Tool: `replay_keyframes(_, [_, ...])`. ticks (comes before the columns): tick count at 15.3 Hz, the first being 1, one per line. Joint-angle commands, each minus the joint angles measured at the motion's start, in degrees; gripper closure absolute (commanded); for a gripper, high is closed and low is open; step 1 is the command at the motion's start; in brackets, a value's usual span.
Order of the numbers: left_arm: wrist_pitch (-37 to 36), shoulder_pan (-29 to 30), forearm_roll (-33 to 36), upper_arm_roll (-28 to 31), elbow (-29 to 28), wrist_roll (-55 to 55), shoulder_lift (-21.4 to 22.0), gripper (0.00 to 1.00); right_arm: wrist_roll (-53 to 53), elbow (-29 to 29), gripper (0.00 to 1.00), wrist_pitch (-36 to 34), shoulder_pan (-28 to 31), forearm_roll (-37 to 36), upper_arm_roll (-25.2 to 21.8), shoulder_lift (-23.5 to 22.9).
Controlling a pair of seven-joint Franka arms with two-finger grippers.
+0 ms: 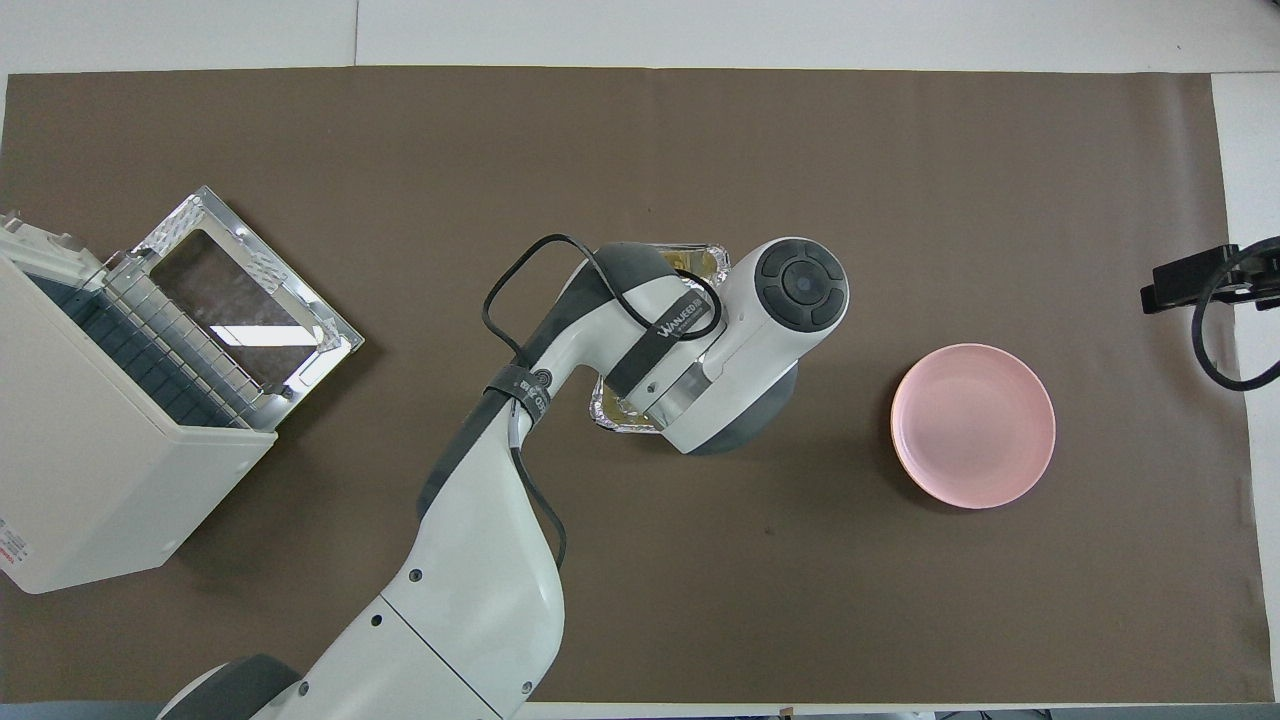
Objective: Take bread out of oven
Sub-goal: 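Pull the foil tray out with the left gripper toward the plate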
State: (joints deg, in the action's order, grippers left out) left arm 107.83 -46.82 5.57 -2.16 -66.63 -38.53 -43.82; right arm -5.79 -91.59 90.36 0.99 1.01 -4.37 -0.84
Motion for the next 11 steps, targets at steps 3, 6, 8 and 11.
replay_keyframes(3, [4.3, -3.3, 5.2, 1.0, -3.9, -3.0, 0.5, 1.0, 1.0, -1.2, 0.0, 0.1, 0.1, 0.7, 0.1, 1.2])
replay_keyframes(6, [5.1, -4.9, 5.3, 1.0, -5.2, -5.7, 0.5, 1.0, 1.0, -1.2, 0.0, 0.1, 0.1, 0.7, 0.1, 1.2])
replay_keyframes(8, [5.9, -5.4, 5.4, 1.1, -6.2, -6.4, 0.5, 1.0, 1.0, -1.2, 0.0, 0.1, 0.1, 0.7, 0.1, 1.2])
replay_keyframes(11, [6.3, -5.8, 5.5, 1.1, -6.3, -7.8, 0.5, 1.0, 1.0, -1.2, 0.0, 0.1, 0.1, 0.7, 0.1, 1.2])
